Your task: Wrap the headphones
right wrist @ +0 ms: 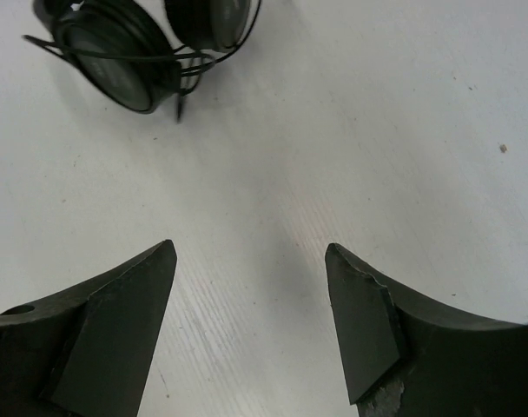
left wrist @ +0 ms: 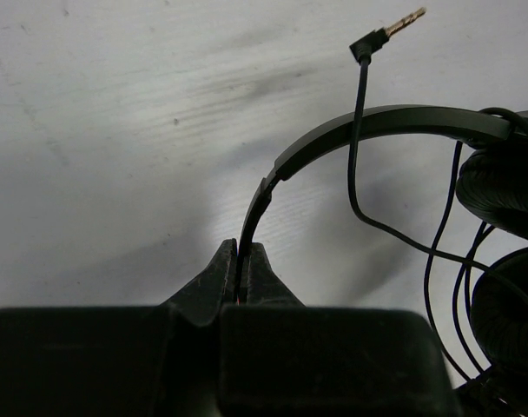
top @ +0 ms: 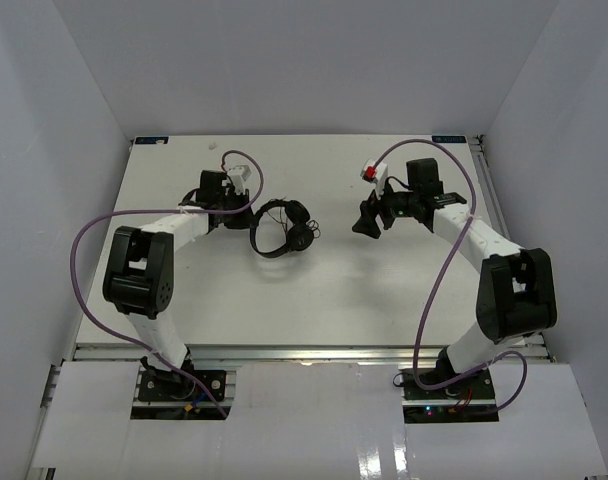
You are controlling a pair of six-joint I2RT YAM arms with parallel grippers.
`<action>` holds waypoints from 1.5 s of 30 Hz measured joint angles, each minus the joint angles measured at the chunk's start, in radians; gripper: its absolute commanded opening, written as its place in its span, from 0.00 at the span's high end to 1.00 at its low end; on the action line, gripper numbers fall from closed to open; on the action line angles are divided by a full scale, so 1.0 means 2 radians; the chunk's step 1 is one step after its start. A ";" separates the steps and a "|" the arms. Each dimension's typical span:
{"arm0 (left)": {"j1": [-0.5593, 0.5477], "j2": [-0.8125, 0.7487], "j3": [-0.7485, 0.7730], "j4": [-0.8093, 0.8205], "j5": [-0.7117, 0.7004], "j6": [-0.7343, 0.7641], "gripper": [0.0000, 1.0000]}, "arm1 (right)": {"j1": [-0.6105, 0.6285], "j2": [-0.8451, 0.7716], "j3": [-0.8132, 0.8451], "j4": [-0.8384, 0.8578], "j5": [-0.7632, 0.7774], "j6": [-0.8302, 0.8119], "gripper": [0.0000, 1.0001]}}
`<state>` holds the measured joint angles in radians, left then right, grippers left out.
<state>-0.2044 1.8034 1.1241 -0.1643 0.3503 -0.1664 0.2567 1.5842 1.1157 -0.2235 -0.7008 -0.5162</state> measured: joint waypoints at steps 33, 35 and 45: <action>-0.001 0.043 0.047 -0.021 -0.144 -0.007 0.16 | -0.027 -0.129 -0.115 0.008 -0.032 0.005 0.10; -0.001 0.017 0.039 -0.025 -0.140 -0.006 0.10 | -0.027 -0.141 -0.119 0.008 -0.025 0.006 0.10; 0.000 -0.289 -0.124 0.001 -0.068 -0.004 0.02 | -0.031 -0.221 -0.123 0.007 0.122 0.070 0.10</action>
<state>-0.2047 1.2263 0.8759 -0.1621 0.2151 -0.1744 0.1942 1.1419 0.8705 -0.2085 -0.4574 -0.3758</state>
